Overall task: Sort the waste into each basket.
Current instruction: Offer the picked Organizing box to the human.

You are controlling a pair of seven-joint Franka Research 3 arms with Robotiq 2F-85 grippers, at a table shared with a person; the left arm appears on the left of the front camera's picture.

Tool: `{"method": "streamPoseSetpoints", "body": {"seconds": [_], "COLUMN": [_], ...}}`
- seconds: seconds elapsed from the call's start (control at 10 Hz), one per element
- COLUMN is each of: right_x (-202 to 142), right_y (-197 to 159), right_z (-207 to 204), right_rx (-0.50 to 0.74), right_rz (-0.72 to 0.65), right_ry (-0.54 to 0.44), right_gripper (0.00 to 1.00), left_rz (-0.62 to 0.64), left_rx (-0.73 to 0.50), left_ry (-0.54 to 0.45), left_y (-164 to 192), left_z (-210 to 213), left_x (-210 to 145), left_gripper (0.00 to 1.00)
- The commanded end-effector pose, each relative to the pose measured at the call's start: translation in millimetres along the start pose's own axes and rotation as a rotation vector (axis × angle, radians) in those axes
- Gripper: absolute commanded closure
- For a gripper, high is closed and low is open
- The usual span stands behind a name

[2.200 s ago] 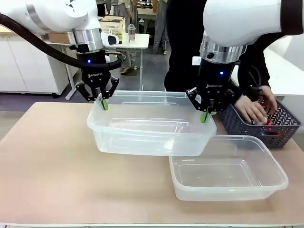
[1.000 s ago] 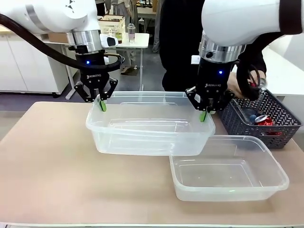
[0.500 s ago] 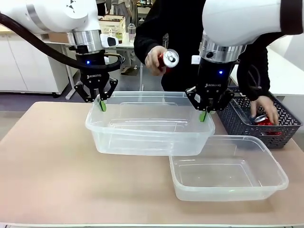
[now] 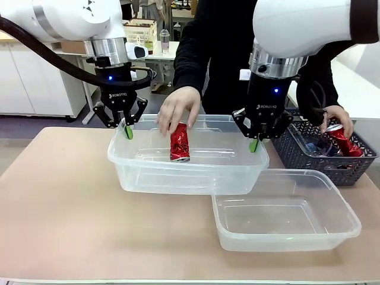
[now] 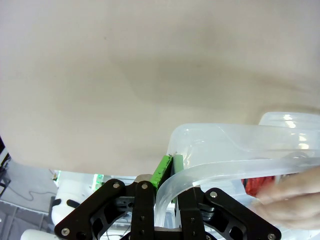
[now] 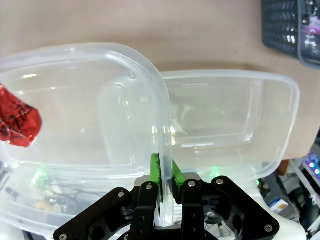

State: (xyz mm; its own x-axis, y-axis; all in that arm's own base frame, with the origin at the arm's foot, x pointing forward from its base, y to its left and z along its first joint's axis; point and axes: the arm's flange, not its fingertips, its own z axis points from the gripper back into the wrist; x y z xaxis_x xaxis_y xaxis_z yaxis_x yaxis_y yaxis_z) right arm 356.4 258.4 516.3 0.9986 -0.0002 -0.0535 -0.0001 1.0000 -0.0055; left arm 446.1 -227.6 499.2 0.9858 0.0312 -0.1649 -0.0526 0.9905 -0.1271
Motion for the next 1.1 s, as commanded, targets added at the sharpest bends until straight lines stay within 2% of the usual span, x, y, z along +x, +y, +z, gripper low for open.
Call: {"method": "streamPoseSetpoints", "body": {"seconds": [0.0, 1.0], "right_x": [0.4, 0.4], "right_y": [3.3, 3.3], "right_z": [0.4, 0.4], "right_rx": [0.002, 0.002], "right_rz": [0.009, 0.009], "right_ry": [0.011, 0.011], "right_gripper": [0.94, 0.94], "left_rz": [0.012, 0.012], "left_rx": [-0.019, -0.019], "left_ry": [-0.012, -0.012], "left_y": [2.2, 2.2], "left_z": [4.8, 4.8], "left_x": [-4.1, -4.1], "left_gripper": [0.95, 0.95]}}
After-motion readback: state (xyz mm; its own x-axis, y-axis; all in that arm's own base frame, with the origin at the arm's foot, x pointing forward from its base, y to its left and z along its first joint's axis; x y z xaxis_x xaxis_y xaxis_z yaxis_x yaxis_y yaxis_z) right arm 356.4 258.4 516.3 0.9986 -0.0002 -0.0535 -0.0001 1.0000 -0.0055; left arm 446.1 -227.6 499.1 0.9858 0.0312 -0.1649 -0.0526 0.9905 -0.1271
